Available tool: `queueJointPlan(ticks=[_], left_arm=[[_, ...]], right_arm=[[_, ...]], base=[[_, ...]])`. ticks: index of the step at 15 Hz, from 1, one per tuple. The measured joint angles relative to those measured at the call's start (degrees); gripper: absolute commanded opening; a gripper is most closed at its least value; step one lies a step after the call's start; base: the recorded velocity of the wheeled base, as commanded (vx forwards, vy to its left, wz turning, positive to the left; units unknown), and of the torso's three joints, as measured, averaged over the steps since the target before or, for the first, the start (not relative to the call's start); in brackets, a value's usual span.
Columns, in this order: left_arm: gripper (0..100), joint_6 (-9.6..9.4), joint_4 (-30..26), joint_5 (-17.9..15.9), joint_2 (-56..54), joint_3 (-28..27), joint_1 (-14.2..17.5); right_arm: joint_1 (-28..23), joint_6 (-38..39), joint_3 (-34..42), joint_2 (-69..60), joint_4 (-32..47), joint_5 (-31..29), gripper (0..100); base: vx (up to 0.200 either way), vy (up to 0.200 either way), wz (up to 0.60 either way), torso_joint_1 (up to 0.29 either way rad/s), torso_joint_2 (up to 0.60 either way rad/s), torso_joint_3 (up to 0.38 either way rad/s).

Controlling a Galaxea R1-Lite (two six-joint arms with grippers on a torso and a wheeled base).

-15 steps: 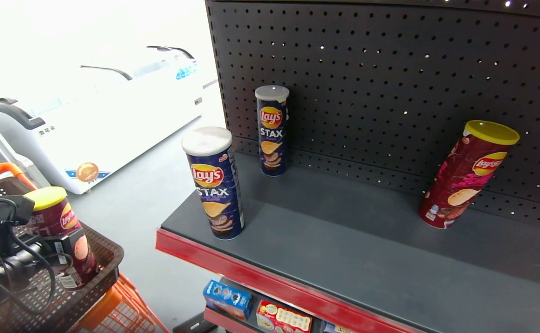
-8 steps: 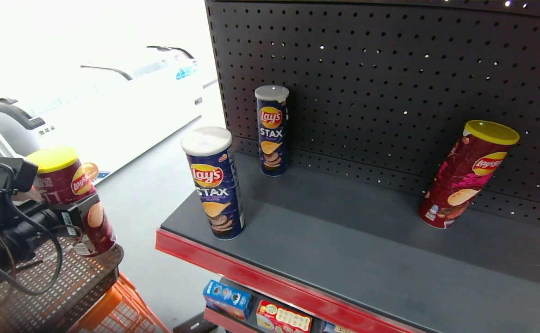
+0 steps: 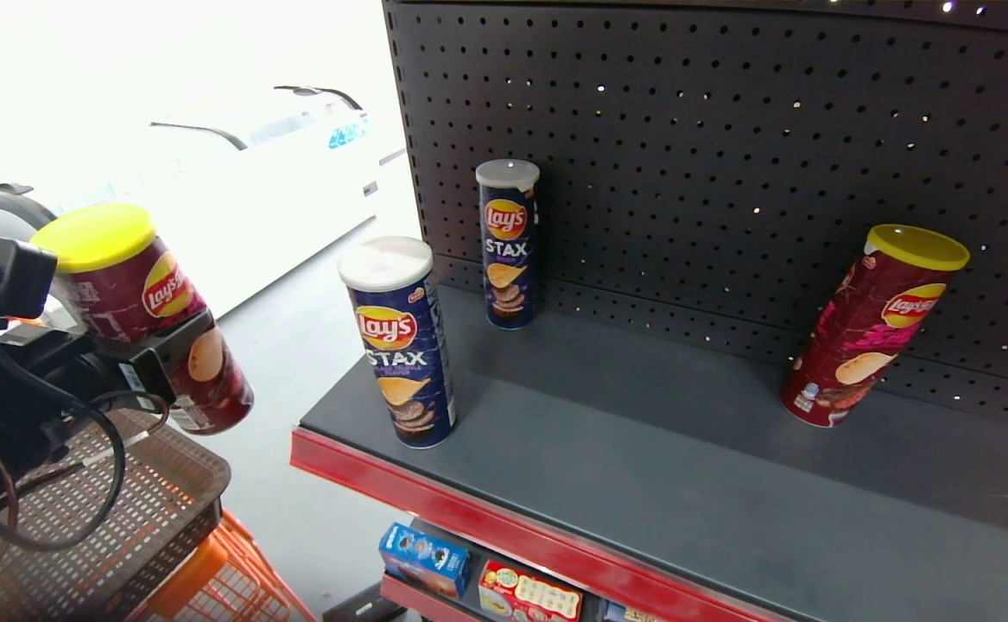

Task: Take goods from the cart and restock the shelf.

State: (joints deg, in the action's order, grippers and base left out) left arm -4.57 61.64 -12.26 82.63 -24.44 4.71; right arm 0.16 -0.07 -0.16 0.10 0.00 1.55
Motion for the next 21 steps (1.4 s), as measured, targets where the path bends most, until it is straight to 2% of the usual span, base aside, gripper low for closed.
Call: queueJointPlan(ticks=[2, 5, 6, 9, 15, 17, 21], left_arm=[[0, 0.00, -1.50, 0.04, -2.12, -0.02, -2.01], [0, 0.01, -11.06, 0.34, -6.31, -0.55, -6.08], [0, 0.01, -12.42, 0.89, -7.57, -0.78, -7.81], [0, 0.23, -13.01, 1.67, -10.28, -0.69, -12.31], [0, 0.74, -13.23, 1.46, -14.36, 3.69, -19.83], [0, 2.34, -13.76, 2.12, -15.71, 4.19, -24.44], [0, 3.10, -14.81, 2.44, -15.71, 0.79, -29.48]], right_arm=[[0.00, 0.00, 0.00, 0.00, 0.00, 0.00, 100], [0.00, 0.00, 0.00, 0.00, 0.00, 0.01, 100], [0.00, 0.00, 0.00, 0.00, 0.00, 0.01, 100], [0.00, 0.00, 0.00, 0.00, 0.00, 0.00, 100], [0.00, 0.00, 0.02, 0.00, 0.00, 0.01, 100], [0.00, 0.02, 0.02, 0.00, 0.00, 0.01, 100], [0.00, 0.00, 0.02, 0.00, 0.00, 0.01, 100]], base=[[0.000, 0.000, 0.00, 0.000, 0.00, 0.000], [0.000, 0.000, 0.00, 0.000, 0.00, 0.000], [0.000, 0.000, 0.00, 0.000, 0.00, 0.000], [0.000, 0.000, 0.00, 0.000, 0.00, 0.000], [0.000, 0.000, 0.00, 0.000, 0.00, 0.000], [0.000, 0.000, 0.00, 0.000, 0.00, 0.000], [0.000, 0.000, 0.00, 0.000, 0.00, 0.000]])
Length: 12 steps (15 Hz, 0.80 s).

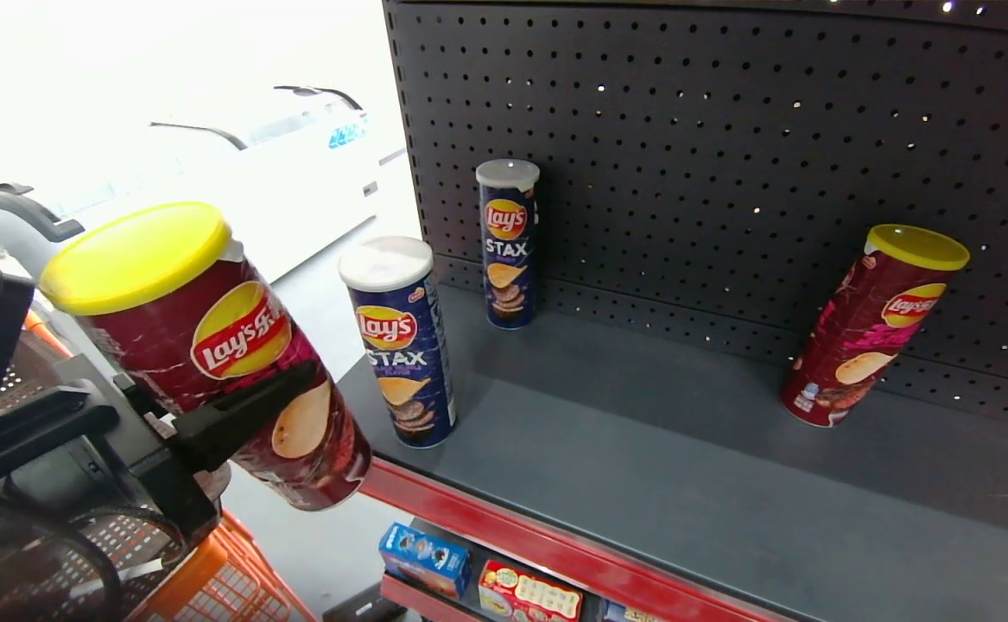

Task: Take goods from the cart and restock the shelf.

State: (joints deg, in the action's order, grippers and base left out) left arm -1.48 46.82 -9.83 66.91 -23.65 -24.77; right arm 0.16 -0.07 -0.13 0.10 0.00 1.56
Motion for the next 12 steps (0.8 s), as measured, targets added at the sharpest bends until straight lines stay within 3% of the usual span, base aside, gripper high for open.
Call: queueJointPlan(ticks=[6, 12], left_arm=[[0, -0.07, -0.24, -0.05, 6.12, -6.12, -9.70], [0, -0.90, 0.15, -2.57, 13.63, -10.89, -12.65]], right_arm=[[0.00, 0.00, -0.02, 0.00, 0.00, 0.05, 100], [0.00, -0.06, 0.00, 0.00, 0.00, 0.07, 100]], base=[[0.000, 0.000, 0.00, 0.000, 0.00, 0.000], [0.000, 0.000, 0.00, 0.000, 0.00, 0.000]])
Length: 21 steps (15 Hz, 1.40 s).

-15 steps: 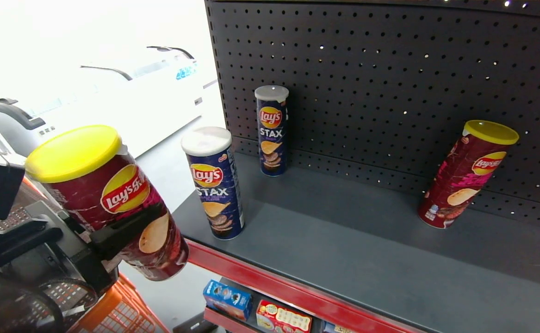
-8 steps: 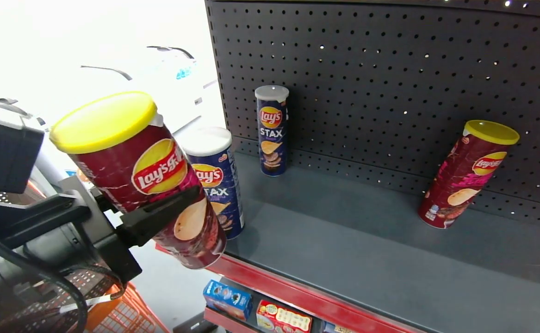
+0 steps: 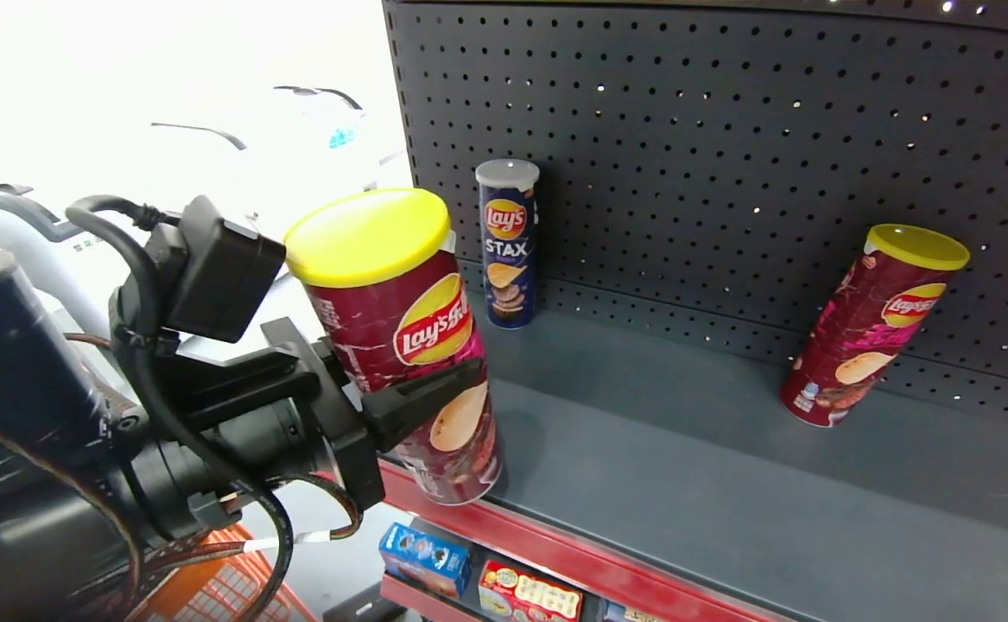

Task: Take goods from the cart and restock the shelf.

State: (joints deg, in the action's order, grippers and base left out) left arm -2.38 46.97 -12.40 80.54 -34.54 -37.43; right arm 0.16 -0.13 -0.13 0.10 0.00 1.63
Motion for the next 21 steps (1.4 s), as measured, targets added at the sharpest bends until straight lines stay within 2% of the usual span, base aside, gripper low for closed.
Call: queueJointPlan(ticks=[5, 11, 17, 19, 21], left_arm=[[0, -1.61, 0.11, -1.61, 2.67, 0.06, -0.11], [0, -1.67, 0.22, -1.58, 3.22, 0.63, -0.11], [0, -1.61, 0.00, -1.58, 3.44, 0.69, 0.02], [0, -1.65, 0.13, -1.67, 3.41, 0.67, -0.06], [0, -1.61, 0.16, -1.67, 3.41, 0.67, 0.06]], right_arm=[[0.00, -0.02, 0.00, 0.00, 0.00, 0.00, 100], [-0.02, -0.02, -0.02, 0.00, -0.02, 0.00, 100], [0.00, -0.02, -0.02, 0.00, -0.02, 0.02, 100], [0.00, -0.02, 0.00, 0.00, 0.02, 0.00, 100], [0.00, -0.02, 0.00, 0.00, 0.02, 0.02, 100]], base=[[0.000, 0.000, -0.12, -0.001, 0.00, 0.000], [0.000, 0.000, -0.60, 0.001, 0.00, 0.002], [0.000, 0.000, 0.00, 0.000, 0.00, 0.000], [0.000, 0.000, -0.60, 0.005, 0.00, 0.002], [0.000, 0.000, 0.00, 0.000, 0.00, 0.000]])
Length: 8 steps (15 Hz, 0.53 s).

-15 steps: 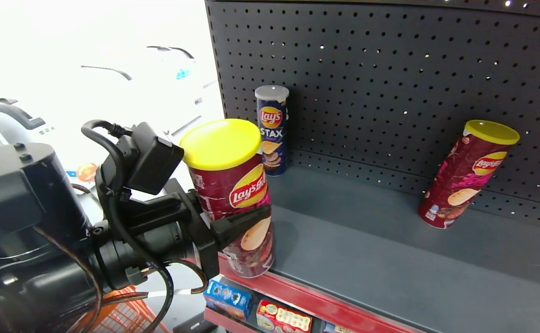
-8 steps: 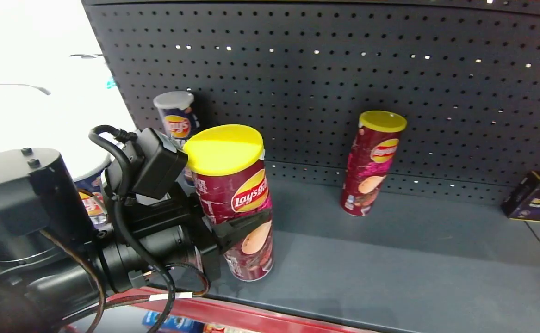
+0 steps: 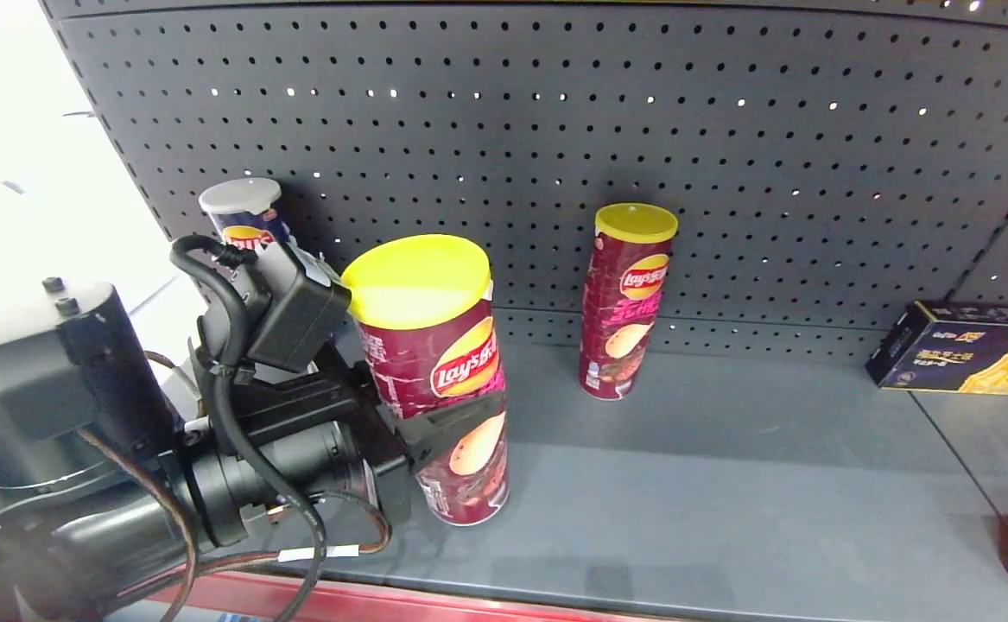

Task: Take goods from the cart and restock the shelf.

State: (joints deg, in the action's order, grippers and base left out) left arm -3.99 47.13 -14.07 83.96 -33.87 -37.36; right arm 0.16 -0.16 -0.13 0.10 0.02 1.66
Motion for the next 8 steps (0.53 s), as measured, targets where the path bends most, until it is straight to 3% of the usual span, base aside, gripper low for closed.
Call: queueJointPlan(ticks=[8], left_arm=[[0, -0.04, -0.13, -0.29, -0.05, 0.02, 0.11]], right_arm=[[0.00, 0.02, 0.00, 0.00, -0.02, 0.00, 100]], base=[[0.000, 0.000, 0.00, 0.000, 0.00, 0.000]])
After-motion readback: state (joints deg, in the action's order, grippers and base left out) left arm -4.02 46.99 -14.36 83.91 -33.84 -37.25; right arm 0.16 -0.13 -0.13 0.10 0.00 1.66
